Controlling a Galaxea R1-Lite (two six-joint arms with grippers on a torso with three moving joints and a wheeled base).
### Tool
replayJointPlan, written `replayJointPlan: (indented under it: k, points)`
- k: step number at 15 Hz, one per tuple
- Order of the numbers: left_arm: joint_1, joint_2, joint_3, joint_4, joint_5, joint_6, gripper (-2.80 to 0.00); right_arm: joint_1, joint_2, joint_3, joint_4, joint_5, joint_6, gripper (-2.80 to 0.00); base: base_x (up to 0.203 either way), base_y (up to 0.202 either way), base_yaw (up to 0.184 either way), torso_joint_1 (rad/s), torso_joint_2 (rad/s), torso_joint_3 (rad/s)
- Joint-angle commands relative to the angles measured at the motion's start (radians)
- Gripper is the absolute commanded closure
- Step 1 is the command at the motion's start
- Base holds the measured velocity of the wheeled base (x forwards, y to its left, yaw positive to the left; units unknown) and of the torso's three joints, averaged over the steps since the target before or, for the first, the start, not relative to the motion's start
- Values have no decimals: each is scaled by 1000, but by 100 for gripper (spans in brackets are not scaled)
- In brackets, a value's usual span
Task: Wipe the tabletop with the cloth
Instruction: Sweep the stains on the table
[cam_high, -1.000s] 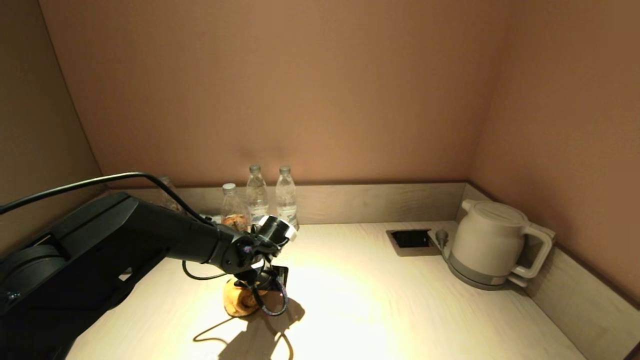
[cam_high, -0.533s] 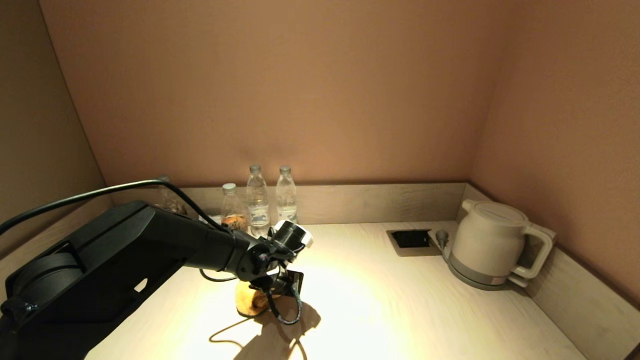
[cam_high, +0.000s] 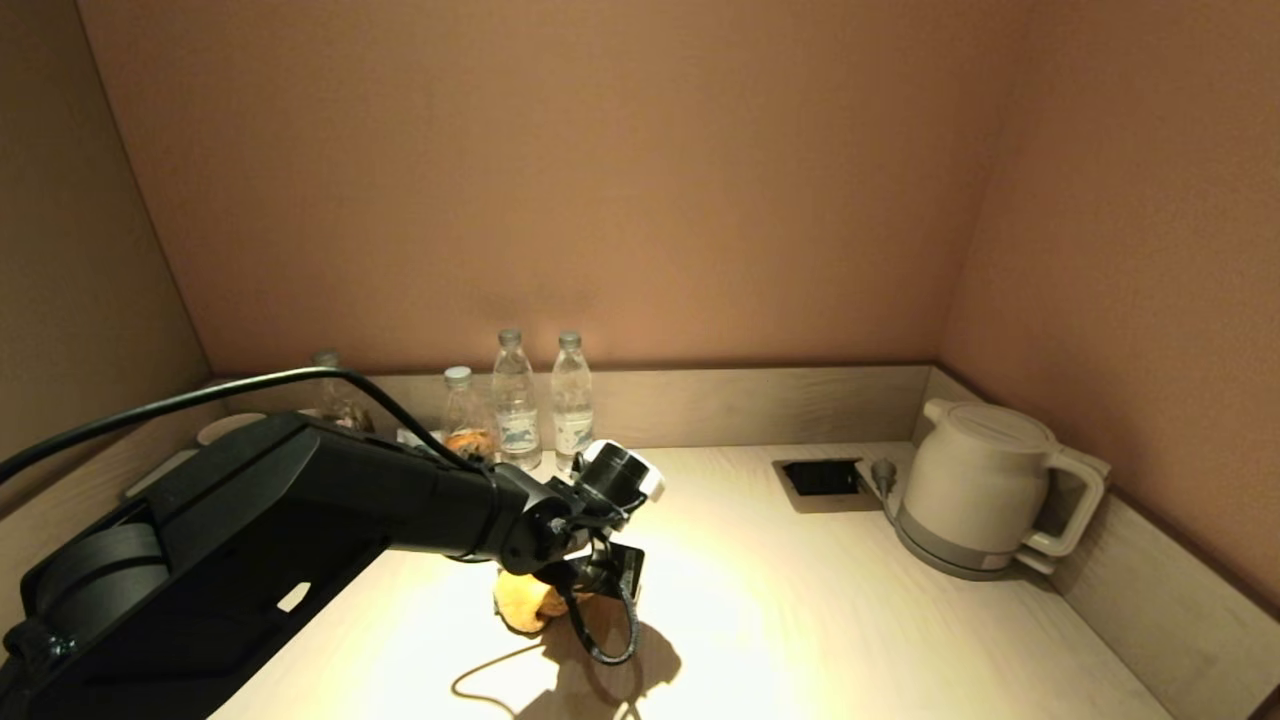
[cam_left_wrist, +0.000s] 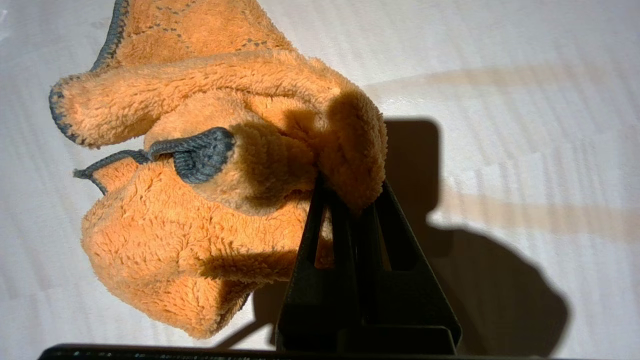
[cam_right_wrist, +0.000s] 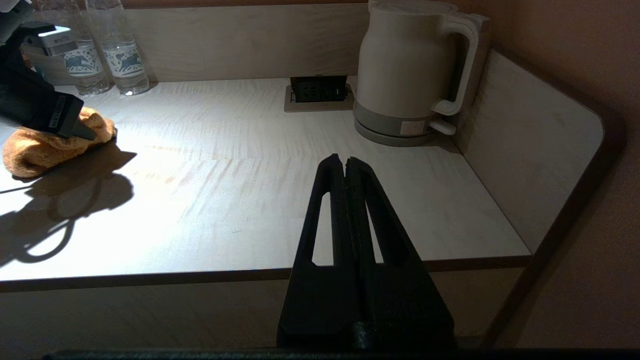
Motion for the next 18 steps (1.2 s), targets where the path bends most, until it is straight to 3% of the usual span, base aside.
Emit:
replayJointPlan:
  k: [1, 6, 14, 18]
  points:
    - [-8, -3, -9, 2, 1, -2, 0, 0, 0, 0, 0, 0, 1, 0, 0, 0, 0, 0, 0, 0]
    - [-68, -4, -58, 3, -3, 7, 0, 0, 0, 0, 0, 0, 1, 0, 0, 0, 0, 0, 0, 0]
    - [-104, 7, -115, -6, -18, 26, 0, 0, 0, 0, 0, 0, 1, 0, 0, 0, 0, 0, 0, 0]
    - [-153, 65, -200, -4, -32, 72, 0, 0, 0, 0, 0, 0, 1, 0, 0, 0, 0, 0, 0, 0]
